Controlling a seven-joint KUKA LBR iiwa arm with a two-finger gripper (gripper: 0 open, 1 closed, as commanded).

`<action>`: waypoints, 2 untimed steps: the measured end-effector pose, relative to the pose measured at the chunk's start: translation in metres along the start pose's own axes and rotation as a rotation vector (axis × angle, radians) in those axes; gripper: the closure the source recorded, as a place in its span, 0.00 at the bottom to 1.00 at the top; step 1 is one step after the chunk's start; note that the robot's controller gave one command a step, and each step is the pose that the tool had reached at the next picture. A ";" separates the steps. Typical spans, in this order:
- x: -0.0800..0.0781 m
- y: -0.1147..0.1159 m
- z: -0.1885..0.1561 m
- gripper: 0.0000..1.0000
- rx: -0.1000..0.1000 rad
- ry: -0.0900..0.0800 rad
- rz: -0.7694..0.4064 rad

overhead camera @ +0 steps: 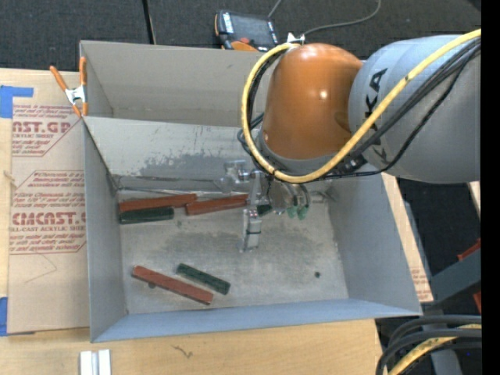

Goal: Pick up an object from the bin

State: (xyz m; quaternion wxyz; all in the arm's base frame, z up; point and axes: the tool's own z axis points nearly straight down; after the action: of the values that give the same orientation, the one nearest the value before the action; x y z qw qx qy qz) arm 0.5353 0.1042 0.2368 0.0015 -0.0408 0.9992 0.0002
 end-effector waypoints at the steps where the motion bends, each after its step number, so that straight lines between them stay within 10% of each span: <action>1: 0.043 0.026 0.080 0.00 0.000 0.011 0.128; 2: 0.047 0.033 0.171 0.00 0.002 0.010 0.092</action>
Offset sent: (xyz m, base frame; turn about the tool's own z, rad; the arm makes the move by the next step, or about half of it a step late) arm -0.0421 0.0204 -0.0767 0.1297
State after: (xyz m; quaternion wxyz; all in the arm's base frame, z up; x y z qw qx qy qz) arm 0.4859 0.1330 0.0659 -0.0037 0.0051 1.0000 -0.0009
